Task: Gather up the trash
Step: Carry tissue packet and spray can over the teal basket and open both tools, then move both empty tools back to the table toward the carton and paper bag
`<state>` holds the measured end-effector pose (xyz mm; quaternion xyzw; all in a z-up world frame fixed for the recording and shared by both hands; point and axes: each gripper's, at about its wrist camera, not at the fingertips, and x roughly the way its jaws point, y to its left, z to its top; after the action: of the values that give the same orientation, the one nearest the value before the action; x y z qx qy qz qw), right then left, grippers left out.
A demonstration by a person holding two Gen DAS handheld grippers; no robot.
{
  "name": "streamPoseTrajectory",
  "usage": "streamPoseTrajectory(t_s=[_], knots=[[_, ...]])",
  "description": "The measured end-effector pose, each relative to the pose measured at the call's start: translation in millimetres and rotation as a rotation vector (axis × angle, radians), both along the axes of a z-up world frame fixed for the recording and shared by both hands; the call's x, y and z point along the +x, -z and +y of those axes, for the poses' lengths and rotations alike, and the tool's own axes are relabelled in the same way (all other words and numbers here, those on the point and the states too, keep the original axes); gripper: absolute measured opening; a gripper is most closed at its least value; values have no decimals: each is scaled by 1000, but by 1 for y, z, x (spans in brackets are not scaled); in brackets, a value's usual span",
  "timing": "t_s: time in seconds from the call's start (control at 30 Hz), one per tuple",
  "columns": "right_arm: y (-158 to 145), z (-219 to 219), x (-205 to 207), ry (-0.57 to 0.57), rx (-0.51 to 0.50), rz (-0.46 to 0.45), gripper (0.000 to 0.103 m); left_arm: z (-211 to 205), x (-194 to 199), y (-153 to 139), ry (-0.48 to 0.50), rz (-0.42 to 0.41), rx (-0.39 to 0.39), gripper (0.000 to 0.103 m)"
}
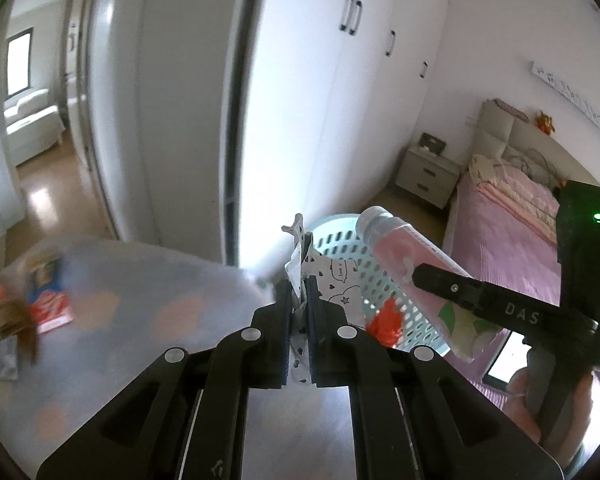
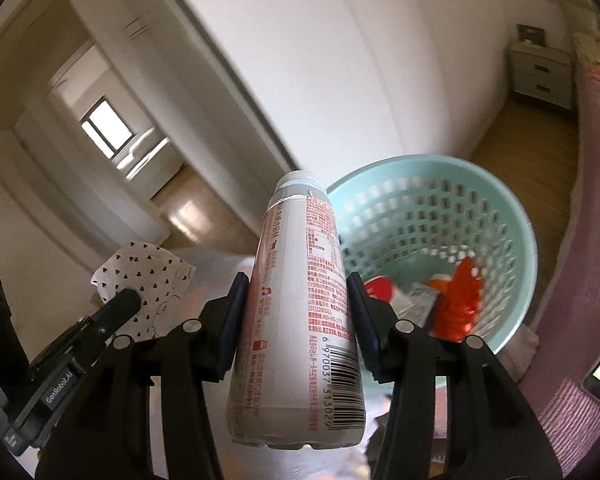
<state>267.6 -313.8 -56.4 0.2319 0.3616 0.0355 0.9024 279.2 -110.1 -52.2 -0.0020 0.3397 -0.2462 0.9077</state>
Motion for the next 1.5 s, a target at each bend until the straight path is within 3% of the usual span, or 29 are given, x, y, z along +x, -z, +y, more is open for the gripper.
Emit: streamPoseTrajectory(t_s=[0.23,0.37,0.47,0.67,0.7,0.87,1.13,1.33,1.5], knots=[[15,-39,14,93,1,26,46,-54,35,30,53,79,36,5],[23,-54,24,129,6,47,47,-74,51,50,73,133,63,10],[27,-58,31,138,12,60,47,-76,56,57,71,150,54,31],[43,-63,44,162,33,91,49,-71,55,55,62,136,43,56],[47,-64,46,160,47,102,58,-68,54,55,61,136,38,58],[69,-70,39,188,145,151,59,-50,50,53,55,152,-3,67],[47,-50,18,185,81,90,59,-11,29,36,4,120,-40,69],[17,-2,9,91,40,9,59,42,10,16,-93,93,-93,71],[10,63,11,-58,8,-10,59,101,-3,0,-224,71,-115,73]])
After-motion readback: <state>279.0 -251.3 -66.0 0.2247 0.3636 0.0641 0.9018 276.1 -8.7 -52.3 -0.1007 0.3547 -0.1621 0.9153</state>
